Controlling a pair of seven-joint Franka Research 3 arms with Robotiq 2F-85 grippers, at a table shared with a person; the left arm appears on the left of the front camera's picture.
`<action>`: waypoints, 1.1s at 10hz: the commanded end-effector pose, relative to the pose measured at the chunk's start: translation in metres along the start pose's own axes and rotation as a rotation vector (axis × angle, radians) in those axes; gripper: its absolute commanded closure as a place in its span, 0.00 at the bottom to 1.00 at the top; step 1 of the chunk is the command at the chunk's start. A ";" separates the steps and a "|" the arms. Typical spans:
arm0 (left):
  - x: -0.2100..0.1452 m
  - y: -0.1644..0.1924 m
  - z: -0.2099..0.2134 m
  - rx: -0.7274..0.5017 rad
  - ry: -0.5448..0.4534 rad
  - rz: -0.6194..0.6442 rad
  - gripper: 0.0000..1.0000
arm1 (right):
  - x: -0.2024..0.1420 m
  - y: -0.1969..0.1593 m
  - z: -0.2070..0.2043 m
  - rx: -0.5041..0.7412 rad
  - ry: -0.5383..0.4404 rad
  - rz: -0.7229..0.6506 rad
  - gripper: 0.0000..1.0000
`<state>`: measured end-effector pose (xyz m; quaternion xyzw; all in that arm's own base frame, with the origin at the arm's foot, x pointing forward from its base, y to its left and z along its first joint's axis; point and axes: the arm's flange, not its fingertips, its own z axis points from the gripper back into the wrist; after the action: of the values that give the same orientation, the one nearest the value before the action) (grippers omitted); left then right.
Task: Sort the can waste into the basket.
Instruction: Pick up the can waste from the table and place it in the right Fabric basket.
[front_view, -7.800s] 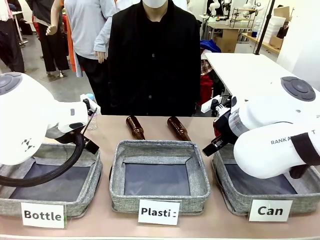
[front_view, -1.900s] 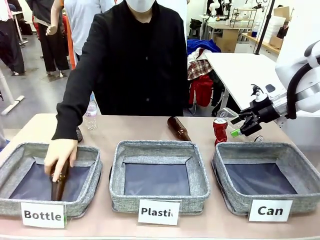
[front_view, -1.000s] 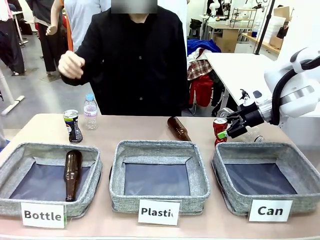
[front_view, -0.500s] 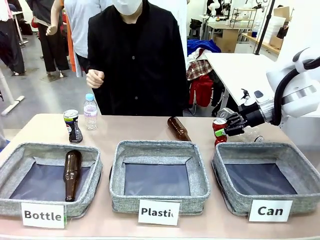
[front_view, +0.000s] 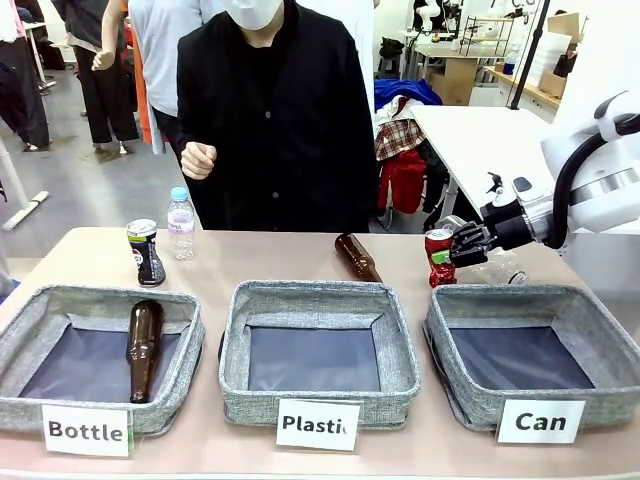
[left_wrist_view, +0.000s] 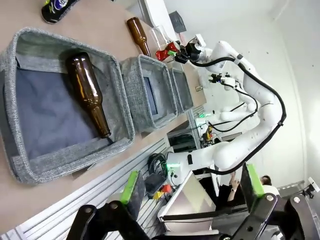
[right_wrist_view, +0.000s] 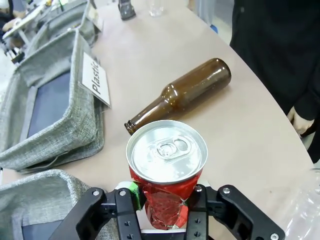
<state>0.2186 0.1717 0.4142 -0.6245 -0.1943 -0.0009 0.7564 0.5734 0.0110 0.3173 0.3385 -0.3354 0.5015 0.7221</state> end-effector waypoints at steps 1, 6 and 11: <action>-0.004 -0.002 0.002 -0.015 -0.002 0.011 0.00 | 0.010 0.007 0.008 -0.001 -0.060 0.053 1.00; -0.004 -0.002 0.002 -0.015 -0.002 0.011 0.00 | 0.136 0.128 0.078 0.167 0.395 0.106 1.00; -0.004 -0.002 0.002 -0.015 -0.002 0.011 0.00 | 0.110 0.208 0.086 0.228 1.228 0.084 1.00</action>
<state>0.2167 0.1734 0.4140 -0.6265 -0.1974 0.0016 0.7540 0.3902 0.0403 0.4908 0.1030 0.1247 0.6438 0.7479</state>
